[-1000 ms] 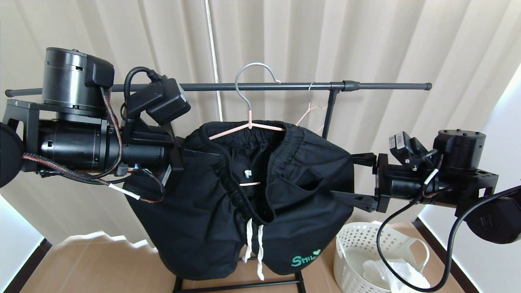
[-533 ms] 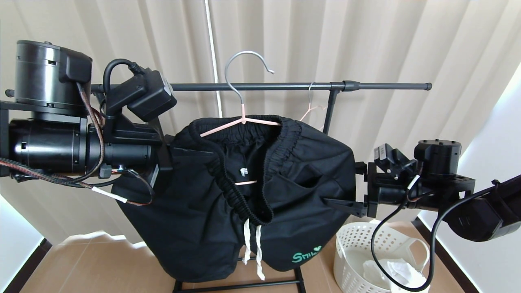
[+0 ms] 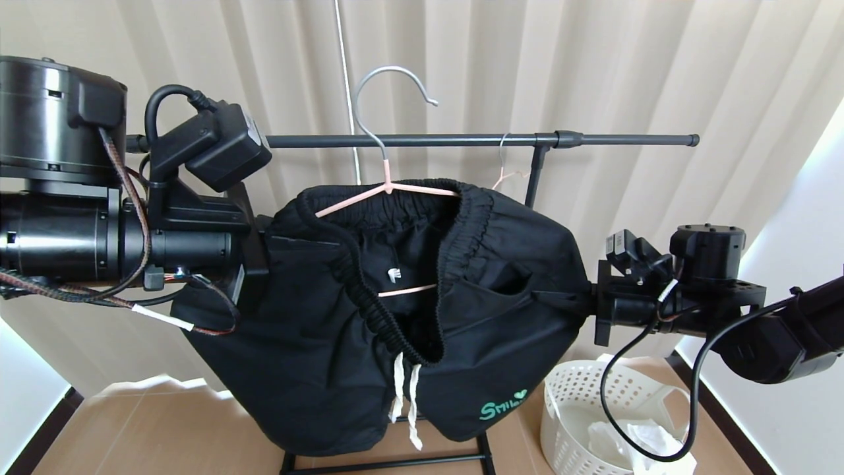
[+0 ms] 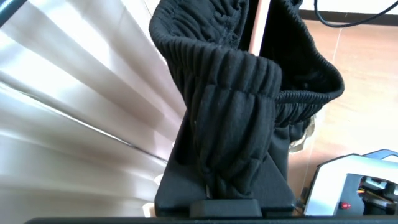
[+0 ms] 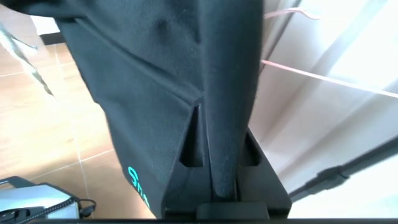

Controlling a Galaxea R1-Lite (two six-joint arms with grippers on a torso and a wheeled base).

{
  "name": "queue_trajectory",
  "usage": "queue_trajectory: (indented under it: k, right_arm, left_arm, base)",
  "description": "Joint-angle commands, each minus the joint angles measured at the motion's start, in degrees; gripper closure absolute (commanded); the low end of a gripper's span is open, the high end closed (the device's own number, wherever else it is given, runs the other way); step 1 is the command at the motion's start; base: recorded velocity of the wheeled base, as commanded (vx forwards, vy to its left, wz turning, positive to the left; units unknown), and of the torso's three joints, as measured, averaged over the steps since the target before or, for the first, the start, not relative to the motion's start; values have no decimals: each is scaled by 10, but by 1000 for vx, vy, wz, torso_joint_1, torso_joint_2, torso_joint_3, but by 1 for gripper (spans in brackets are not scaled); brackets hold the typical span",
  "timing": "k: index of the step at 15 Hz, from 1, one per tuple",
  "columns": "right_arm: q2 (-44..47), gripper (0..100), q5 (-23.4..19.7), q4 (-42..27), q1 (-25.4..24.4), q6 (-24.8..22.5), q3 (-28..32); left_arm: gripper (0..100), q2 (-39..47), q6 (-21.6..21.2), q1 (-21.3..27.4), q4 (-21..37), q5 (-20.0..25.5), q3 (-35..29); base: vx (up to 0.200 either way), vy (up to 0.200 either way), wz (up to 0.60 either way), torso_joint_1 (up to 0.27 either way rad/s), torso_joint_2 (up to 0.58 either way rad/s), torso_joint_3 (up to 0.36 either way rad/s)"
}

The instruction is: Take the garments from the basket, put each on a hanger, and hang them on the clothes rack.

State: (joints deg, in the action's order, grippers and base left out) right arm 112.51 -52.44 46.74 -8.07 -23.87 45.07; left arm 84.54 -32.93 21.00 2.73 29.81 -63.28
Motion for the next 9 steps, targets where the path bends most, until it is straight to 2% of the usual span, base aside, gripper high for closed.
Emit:
queue_trajectory:
  k: [1, 9]
  right_arm:
    - [7, 100, 0, 0, 11, 1, 10]
    - [14, 100, 2, -3, 19, 25, 23]
  left_arm:
    - [100, -9, 3, 0, 0, 0, 1]
    - [100, -47, 22, -10, 0, 1, 20]
  base:
    - [0, 0, 0, 0, 0, 0]
    - [0, 0, 0, 0, 0, 0]
